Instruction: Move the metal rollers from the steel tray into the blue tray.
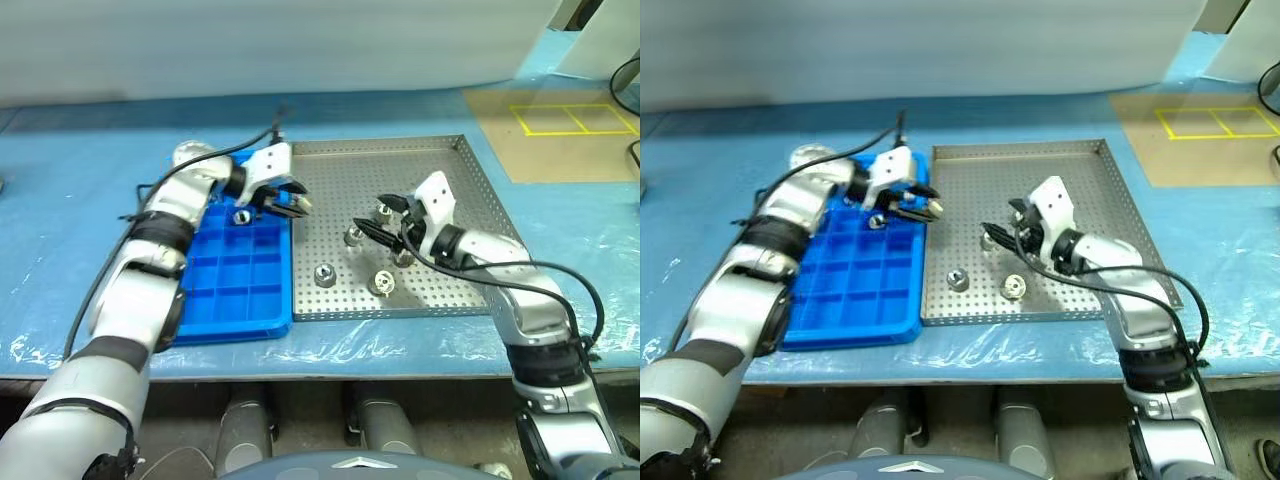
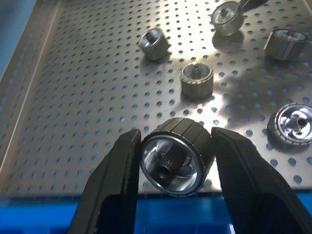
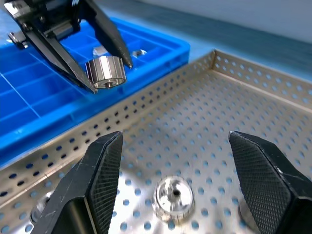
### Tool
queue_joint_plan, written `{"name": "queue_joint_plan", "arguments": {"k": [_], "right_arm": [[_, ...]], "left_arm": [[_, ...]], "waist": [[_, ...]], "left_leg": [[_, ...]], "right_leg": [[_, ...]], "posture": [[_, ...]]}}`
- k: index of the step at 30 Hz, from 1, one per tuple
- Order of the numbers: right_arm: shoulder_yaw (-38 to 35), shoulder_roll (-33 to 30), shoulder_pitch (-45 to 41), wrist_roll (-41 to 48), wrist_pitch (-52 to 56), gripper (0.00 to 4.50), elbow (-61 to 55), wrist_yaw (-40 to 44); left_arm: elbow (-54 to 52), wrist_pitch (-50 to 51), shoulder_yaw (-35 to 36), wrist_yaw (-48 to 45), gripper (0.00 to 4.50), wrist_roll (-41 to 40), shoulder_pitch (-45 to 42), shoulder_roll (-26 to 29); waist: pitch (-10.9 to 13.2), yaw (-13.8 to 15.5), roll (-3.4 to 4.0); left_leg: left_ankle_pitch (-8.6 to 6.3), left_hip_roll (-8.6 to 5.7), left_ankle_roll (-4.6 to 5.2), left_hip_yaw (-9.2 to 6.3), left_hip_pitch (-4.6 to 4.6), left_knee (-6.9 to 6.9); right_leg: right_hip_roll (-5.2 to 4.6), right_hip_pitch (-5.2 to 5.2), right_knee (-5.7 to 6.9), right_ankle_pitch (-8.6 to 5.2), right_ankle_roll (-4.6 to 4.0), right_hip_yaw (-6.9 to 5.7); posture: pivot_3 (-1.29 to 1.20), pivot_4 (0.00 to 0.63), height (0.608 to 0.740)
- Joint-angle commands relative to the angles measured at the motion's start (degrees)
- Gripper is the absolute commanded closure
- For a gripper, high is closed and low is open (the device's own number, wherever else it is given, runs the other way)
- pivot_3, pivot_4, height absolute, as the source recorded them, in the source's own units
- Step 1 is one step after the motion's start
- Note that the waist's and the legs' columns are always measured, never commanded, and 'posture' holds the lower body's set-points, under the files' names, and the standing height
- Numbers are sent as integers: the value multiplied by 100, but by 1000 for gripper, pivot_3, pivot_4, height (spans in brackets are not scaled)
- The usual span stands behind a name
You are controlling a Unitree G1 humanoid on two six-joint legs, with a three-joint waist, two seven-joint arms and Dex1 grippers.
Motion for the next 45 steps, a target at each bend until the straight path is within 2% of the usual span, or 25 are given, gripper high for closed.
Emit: {"name": "queue_joint_plan", "arguments": {"k": [1,5,10,14,21,25,31,33,45], "right_arm": [[300,126,-616,75,-297,918,303,458],[683,457,-1186,42,-579,918,941,929],[1398,979,-1648,-69,-1023,918,1543,1682],[1662,1284,-1861,-253,-1384,918,1966,1959],[1694,1571,-2026,-99,-1311,918,2223,2411],[1682,1598,-2029,-163,-1332,918,2290,2470],[1663,1530,-2035,-257,-1365,918,2330,2501],[1630,1512,-2018,-285,-1351,918,2307,2470],[1561,1406,-1796,-335,-1280,918,2103,2253]], "left_arm": [[-2088,1125,760,391,2602,-740,897,464],[-3850,2223,1655,1286,2602,-1368,1903,642],[-5382,3137,2644,2155,2602,-1860,3289,826],[-5974,3156,2822,2441,2602,-1833,4251,1071],[-6592,3549,3422,2860,2602,-2304,5444,1061],[-6557,3500,3224,3082,2602,-2363,5628,1004],[-6267,3448,2679,3476,2602,-2271,5240,924],[-6170,3422,2508,3475,2602,-2255,5241,939],[-5592,3231,2146,3557,2602,-2100,5242,1145]], "waist": [[4,16,4],[8,197,4],[8,368,4],[12,534,-1],[18,901,-9],[18,996,-9],[17,1062,-11],[16,1053,-12],[14,934,-15]], "left_leg": [[1,3,-2,1,2,-4],[8,18,-15,-1,-1,-10],[10,17,-19,-1,2,-14],[12,20,-23,-9,0,-21],[14,13,-29,-14,18,-27],[16,10,-33,-16,19,-43],[24,5,-46,-19,25,-67],[27,5,-51,-19,25,-67],[33,6,-57,-19,25,-70]], "right_leg": [[0,-1,0,0,-1,1],[2,-4,8,-7,-12,-14],[1,-3,9,-9,-15,-15],[4,-7,8,-11,-15,-20],[1,8,7,-14,-11,-16],[2,3,8,-29,17,-14],[4,-2,8,-30,18,-13],[5,-3,8,-15,-8,-12],[9,-9,11,-16,-10,-11]], "posture": [[-129,150,740],[18,150,740],[171,150,740],[243,150,740],[328,150,740],[337,150,740],[313,150,740],[303,150,740],[257,150,740]]}}
